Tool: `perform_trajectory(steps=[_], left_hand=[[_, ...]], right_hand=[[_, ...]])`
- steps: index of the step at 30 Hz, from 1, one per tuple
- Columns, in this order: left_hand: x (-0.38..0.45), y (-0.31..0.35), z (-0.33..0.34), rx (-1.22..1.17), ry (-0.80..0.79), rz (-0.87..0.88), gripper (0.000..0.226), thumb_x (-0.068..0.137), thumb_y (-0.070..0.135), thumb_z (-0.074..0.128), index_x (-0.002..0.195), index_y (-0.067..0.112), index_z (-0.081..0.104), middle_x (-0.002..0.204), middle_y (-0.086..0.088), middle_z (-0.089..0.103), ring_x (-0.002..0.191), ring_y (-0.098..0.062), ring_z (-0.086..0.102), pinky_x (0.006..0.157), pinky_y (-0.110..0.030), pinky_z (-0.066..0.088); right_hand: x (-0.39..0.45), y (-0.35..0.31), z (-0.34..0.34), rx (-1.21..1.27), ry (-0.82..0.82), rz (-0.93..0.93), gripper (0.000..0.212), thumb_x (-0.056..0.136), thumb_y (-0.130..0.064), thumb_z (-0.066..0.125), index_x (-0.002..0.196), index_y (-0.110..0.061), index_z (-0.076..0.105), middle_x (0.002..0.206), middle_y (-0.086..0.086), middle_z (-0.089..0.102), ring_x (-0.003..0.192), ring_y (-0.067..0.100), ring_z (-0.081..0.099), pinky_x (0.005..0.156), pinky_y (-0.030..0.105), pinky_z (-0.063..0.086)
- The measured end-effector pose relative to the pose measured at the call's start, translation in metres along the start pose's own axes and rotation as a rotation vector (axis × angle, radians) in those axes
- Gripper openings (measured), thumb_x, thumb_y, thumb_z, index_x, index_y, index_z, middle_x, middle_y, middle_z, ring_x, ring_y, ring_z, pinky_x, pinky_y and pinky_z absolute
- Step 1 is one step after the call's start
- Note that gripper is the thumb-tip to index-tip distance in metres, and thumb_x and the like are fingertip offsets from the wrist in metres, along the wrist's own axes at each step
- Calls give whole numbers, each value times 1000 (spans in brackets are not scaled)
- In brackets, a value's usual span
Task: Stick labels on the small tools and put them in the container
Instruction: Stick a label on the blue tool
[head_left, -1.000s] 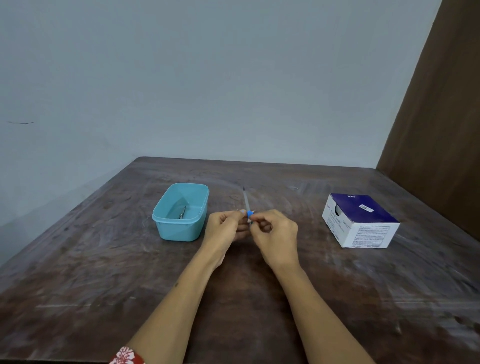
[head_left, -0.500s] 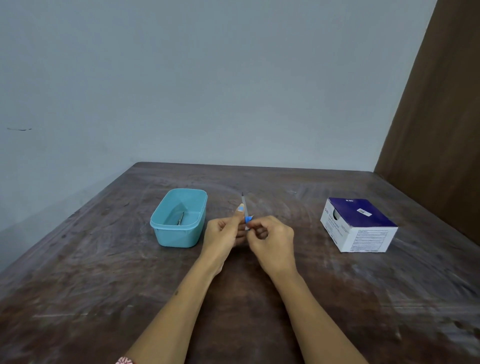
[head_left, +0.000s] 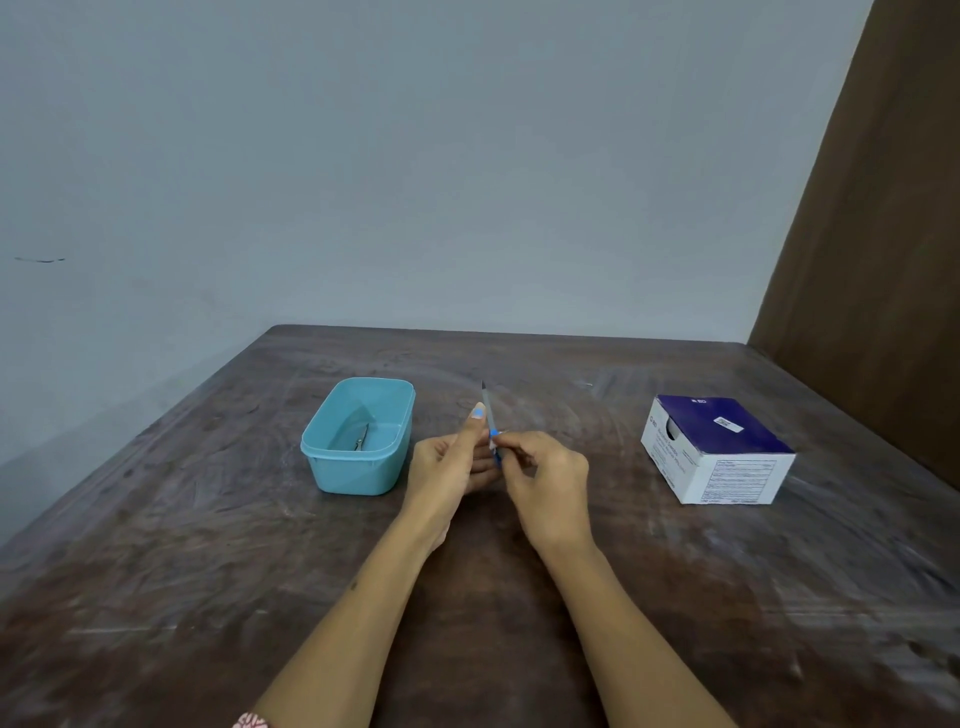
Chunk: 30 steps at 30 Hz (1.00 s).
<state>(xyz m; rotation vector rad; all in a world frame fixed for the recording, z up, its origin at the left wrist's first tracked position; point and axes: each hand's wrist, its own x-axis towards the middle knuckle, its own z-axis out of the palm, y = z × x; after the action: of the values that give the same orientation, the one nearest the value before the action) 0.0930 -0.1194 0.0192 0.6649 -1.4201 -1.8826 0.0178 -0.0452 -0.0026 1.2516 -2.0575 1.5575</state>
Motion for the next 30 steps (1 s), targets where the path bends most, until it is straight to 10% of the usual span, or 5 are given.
perform_trajectory(steps=[30], left_hand=[[1,1,1,17,85,34,47,90,49,47,87,7,68,82,-9,72,78,-16,69,69,-25,57]], right_hand=[[-2,-2,3,-36,-25,-18,18,72,3,68,83,-11,72,76,1,69,64,10,62,64,19,51]])
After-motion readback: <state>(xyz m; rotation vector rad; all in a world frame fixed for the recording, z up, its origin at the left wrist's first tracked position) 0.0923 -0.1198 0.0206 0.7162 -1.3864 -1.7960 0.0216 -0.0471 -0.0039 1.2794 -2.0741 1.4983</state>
